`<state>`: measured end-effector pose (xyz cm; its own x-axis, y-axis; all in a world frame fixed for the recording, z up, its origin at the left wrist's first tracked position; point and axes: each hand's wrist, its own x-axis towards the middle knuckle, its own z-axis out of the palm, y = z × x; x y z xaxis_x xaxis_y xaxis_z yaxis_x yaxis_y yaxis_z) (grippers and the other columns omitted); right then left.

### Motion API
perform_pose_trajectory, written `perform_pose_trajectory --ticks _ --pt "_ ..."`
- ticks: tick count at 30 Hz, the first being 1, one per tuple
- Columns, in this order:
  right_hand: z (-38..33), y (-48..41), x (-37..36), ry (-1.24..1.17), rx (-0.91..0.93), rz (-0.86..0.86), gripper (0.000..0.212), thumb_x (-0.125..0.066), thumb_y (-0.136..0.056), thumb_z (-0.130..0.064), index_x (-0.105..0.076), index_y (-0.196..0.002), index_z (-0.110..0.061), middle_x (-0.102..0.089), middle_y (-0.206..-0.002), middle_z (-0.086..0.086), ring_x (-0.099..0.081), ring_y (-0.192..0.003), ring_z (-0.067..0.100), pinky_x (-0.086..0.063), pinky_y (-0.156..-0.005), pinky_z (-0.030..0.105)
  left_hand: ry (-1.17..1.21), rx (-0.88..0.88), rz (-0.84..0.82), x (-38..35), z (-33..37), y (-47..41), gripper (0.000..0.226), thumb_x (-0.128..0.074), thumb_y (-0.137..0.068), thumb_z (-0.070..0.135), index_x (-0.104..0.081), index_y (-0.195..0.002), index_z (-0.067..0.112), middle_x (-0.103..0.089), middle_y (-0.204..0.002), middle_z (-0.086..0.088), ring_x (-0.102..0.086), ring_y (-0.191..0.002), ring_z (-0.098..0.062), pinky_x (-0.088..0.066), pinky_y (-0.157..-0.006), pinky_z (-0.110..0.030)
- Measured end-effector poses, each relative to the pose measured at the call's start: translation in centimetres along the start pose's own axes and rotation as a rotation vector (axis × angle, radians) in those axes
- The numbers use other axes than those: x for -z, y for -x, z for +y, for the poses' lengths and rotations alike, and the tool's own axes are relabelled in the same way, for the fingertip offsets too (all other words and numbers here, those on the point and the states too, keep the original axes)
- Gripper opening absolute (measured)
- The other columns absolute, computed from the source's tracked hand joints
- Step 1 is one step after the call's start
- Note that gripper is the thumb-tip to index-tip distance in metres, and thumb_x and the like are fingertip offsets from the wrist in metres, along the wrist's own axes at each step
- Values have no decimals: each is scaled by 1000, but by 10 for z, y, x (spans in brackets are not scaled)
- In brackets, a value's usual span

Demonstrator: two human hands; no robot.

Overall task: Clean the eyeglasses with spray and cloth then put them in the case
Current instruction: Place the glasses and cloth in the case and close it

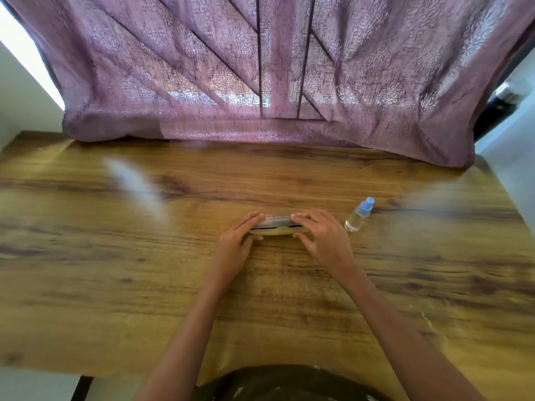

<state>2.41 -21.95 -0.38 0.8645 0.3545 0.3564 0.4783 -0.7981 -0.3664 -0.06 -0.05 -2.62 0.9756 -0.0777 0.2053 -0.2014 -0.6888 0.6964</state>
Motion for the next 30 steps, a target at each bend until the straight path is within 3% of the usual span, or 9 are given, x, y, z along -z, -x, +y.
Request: perform_pose_trajectory --ticks 14,19,24,27,30 --pt "-2 2 1 11 -4 36 39 -85 -71 -13 -74 -108 -11 -73 -99 1 -66 -91 20 -51 -77 25 10 -9 34 -3 1 1 50 -61 -89 1 -56 -134 20 -52 -143 -1 -49 -130 -14 -40 -111 -35" --pt "-1 3 -2 40 1 -2 38 -86 -68 -15 -72 -103 -12 -70 -100 1 -65 -93 19 -45 -79 20 25 -1 -49 3 -1 1 51 -69 -86 16 -54 -134 25 -47 -146 4 -40 -128 -4 -32 -110 -31" --pt "3 10 -2 23 3 -110 41 -80 -74 -19 -64 -111 -18 -60 -113 -2 -53 -106 15 -52 -84 27 71 86 -157 1 -7 -2 62 -67 -88 28 -40 -144 26 -40 -149 5 -35 -129 -5 -31 -109 -31" --pt "10 13 -1 -72 -80 -160 59 -75 -79 -21 -53 -133 -17 -50 -133 1 -45 -123 15 -40 -102 27 99 110 -206 0 -10 -10 67 -70 -86 20 -38 -145 11 -46 -140 -3 -45 -126 -17 -39 -109 -38" --pt "14 4 -2 -186 -175 -227 69 -73 -81 -20 -44 -143 -14 -49 -140 2 -46 -128 16 -34 -106 28 80 97 -200 -3 -10 -23 61 -71 -84 13 -44 -138 8 -49 -132 -5 -49 -119 -19 -44 -104 -44"
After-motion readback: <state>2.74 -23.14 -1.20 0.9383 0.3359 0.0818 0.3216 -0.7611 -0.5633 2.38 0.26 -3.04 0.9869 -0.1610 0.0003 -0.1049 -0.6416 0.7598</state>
